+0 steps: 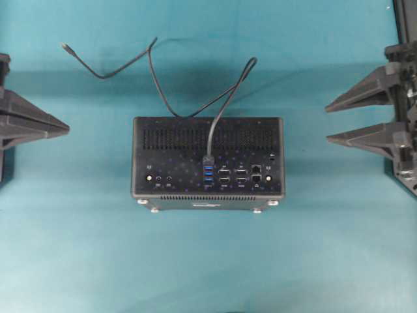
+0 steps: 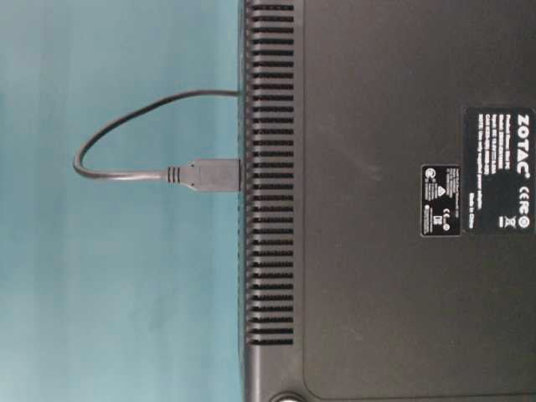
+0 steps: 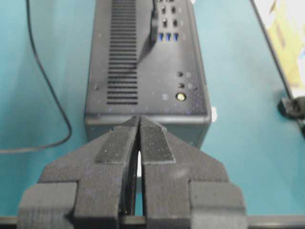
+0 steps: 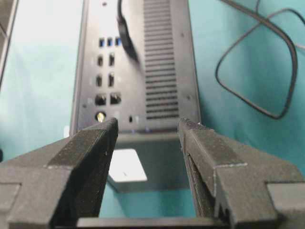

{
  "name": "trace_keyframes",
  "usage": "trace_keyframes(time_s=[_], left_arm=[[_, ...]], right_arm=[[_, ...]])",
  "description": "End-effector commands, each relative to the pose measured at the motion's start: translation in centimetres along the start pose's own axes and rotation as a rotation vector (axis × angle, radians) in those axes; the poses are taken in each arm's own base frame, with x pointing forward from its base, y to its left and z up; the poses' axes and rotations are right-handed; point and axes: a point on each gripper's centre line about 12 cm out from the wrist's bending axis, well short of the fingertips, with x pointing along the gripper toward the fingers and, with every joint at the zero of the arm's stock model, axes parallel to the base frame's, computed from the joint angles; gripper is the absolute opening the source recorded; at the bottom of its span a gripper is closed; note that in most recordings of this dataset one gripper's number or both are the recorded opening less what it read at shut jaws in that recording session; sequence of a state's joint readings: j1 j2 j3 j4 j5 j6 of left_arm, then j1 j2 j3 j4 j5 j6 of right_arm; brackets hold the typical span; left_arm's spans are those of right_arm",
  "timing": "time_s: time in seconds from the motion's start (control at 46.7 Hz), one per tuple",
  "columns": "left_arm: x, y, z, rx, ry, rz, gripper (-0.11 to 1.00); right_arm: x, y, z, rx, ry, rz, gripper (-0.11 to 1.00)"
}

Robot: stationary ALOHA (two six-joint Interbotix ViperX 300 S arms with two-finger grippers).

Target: Insert the USB into the PC box with both arms.

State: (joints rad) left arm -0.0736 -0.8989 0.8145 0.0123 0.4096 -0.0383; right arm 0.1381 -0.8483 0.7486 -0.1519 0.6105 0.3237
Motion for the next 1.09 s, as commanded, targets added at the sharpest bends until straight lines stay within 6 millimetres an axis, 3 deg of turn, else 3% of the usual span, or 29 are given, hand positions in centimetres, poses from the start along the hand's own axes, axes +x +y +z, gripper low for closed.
trace_keyframes(time_s=[0.0,0.257,0.6,1.071], left_arm=[[-0.1,0.0,1.9,0.002,0.0,0.003,0.0],[1.9,0.1,3.4,-0.007,0.076,0.013,0.0],[1.9,0.9,4.5,-0.142,0.028,0.046,0.0],[3.3,0.4,3.9,-0.114,0.037,0.023,0.0]], right_arm=[[-0.2,-0.1,0.2,0.01,-0.01,-0.001,0.59],[-0.2,-0.1,-0.3,0.015,-0.004,0.0,0.59],[-0.2,-0.1,-0.4,0.016,-0.005,0.002,0.59],[-0.3,-0.2,-0.6,0.033,-0.007,0.003,0.59]])
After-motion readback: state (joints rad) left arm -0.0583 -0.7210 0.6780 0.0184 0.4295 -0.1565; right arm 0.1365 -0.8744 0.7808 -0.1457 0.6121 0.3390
